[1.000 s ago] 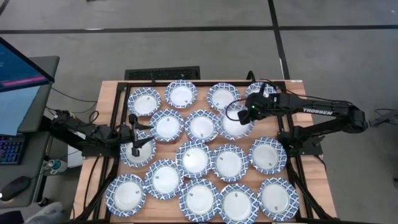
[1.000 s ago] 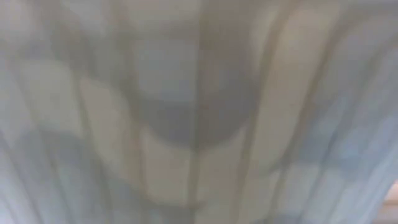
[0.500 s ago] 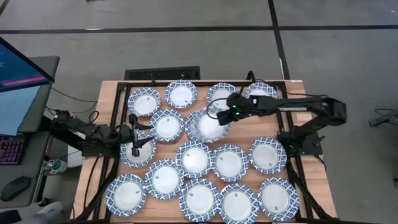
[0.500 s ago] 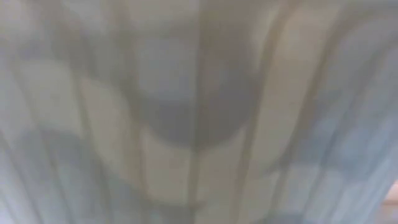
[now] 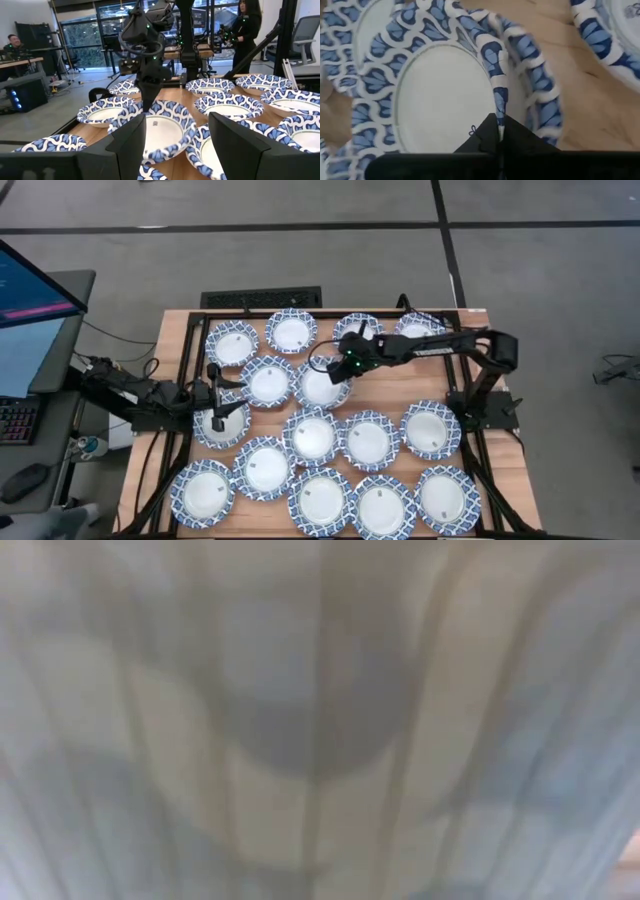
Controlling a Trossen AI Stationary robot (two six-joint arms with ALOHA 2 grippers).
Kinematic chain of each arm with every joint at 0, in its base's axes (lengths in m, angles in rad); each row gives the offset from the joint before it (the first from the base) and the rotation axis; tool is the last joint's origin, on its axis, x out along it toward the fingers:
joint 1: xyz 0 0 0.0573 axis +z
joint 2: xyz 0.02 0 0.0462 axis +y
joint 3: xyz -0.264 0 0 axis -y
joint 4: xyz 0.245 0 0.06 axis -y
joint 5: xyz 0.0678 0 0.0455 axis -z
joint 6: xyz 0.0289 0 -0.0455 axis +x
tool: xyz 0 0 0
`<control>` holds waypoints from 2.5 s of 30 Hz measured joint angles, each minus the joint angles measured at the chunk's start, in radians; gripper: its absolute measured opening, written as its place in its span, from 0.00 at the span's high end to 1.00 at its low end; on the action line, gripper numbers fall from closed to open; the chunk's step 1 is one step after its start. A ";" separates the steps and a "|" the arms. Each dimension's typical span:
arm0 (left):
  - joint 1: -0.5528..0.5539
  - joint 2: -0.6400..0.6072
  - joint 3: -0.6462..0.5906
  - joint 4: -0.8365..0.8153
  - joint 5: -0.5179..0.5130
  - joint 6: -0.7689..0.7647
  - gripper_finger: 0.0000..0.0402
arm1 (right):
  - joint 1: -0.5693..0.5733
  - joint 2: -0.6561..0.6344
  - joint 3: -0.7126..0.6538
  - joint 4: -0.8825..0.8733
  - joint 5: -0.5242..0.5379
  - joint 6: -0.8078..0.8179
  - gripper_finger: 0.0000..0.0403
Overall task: Nest bowls inside each other
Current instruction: Stack the white bowl on the white bowl, then stack the white bowl on the stacked white bowls
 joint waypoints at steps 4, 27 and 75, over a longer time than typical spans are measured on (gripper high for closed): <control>0.000 0.000 0.000 0.000 0.000 0.000 0.48 | -0.002 0.004 0.011 -0.039 0.047 -0.006 0.84; 0.000 0.000 0.000 0.000 0.000 0.000 0.48 | -0.162 -0.331 0.013 -0.383 0.256 -0.252 0.44; 0.000 0.000 0.000 0.000 -0.001 0.000 0.48 | -0.483 -0.019 -0.104 -0.473 0.258 -0.393 0.77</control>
